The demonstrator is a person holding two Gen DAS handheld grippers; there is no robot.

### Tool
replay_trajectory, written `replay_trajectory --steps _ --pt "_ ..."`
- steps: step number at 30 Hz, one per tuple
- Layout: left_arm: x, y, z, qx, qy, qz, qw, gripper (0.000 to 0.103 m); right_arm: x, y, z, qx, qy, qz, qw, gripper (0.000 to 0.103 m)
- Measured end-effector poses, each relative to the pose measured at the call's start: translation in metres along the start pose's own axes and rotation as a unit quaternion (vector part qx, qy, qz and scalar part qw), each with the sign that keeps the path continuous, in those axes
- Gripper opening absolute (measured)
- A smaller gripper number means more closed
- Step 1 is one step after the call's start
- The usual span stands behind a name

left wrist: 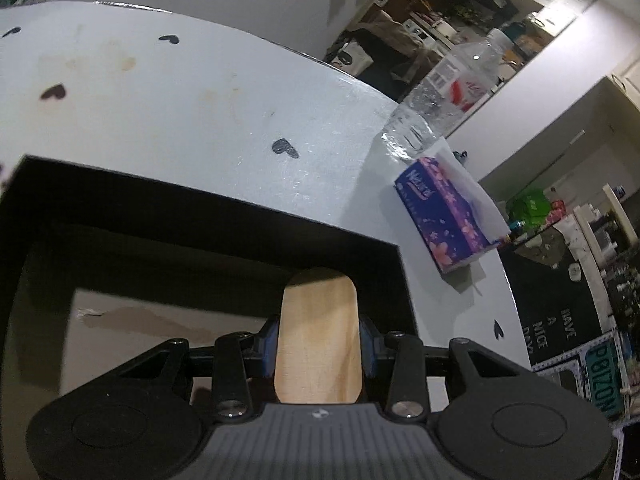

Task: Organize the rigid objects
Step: 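Carry the wooden block into the black box and release it, then grasp the white plastic holder with the left gripper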

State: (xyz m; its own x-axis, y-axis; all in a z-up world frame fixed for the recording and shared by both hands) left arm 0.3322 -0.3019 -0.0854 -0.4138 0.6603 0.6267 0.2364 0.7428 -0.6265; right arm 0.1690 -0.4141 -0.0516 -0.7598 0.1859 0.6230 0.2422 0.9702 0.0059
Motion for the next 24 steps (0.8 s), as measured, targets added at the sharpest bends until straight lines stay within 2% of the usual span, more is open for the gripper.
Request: replay_trajectory --steps 3,7,12,19,24 --pt "-0.002 -0.001 -0.001 0.002 0.002 0.001 1.0 0.042 0.0 0.0 -0.001 0.001 0.001 0.0 1.0 0.004" --pt "0.006 0.002 -0.003 -0.003 -0.004 -0.001 1.0 0.066 -0.001 -0.001 -0.001 -0.003 0.002 -0.004 1.0 0.005" --pt "0.027 -0.001 0.001 -0.019 0.003 0.032 0.9993 0.078 -0.001 -0.002 0.0 -0.005 0.0 -0.004 1.0 0.005" --pt "0.075 -0.014 0.022 -0.099 -0.006 0.07 0.9926 0.09 -0.001 -0.003 0.001 -0.01 -0.001 -0.008 1.0 0.005" --pt "0.114 -0.014 0.041 -0.156 -0.043 0.062 0.9849 0.1 -0.001 -0.003 0.001 -0.008 -0.003 -0.006 1.0 0.005"
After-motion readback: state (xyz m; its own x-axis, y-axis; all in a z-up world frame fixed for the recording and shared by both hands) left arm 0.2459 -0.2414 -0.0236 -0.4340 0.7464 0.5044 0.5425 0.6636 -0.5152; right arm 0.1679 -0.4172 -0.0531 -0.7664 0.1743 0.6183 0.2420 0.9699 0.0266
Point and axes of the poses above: each gripper's, at about its wrist camera, not at the fingertips, and x roughly against the way its jaws point, y to its left, z to its underside, the point moved 1 cm from there along -x, roughly the way its jaws point, and after that the axes turned 11 degrees about z, right-handed, at the moved point
